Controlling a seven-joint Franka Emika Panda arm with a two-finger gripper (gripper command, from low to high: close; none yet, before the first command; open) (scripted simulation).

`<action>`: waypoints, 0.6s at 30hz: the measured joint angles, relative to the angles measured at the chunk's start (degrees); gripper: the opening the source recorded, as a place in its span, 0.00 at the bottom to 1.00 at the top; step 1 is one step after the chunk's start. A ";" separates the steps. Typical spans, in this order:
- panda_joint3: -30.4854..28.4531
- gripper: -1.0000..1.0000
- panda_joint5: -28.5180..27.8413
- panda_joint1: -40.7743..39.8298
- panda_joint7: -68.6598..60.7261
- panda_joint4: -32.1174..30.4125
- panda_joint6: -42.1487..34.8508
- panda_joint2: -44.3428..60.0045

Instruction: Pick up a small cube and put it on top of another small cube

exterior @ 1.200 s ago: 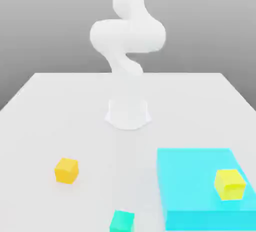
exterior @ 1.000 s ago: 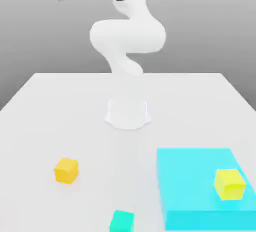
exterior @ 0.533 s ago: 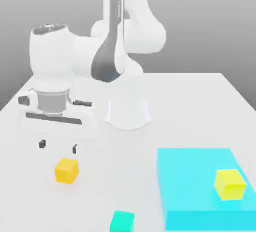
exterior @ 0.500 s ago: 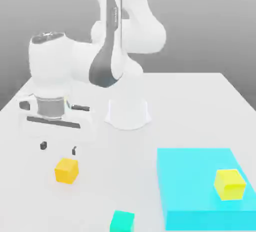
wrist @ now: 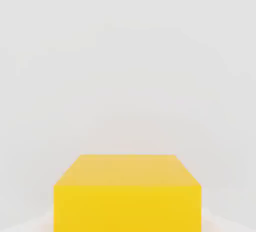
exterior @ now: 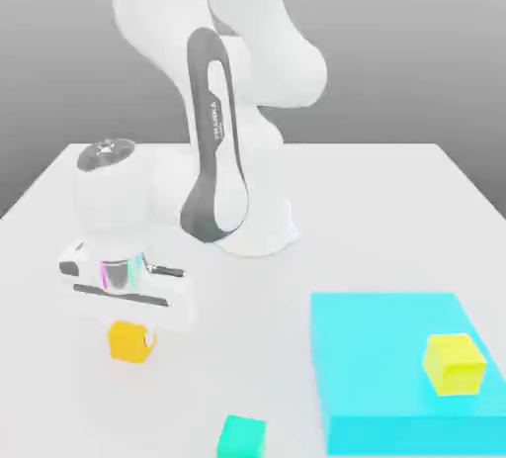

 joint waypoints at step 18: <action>7.23 0.00 -11.34 16.63 15.11 21.60 -23.84 -2.41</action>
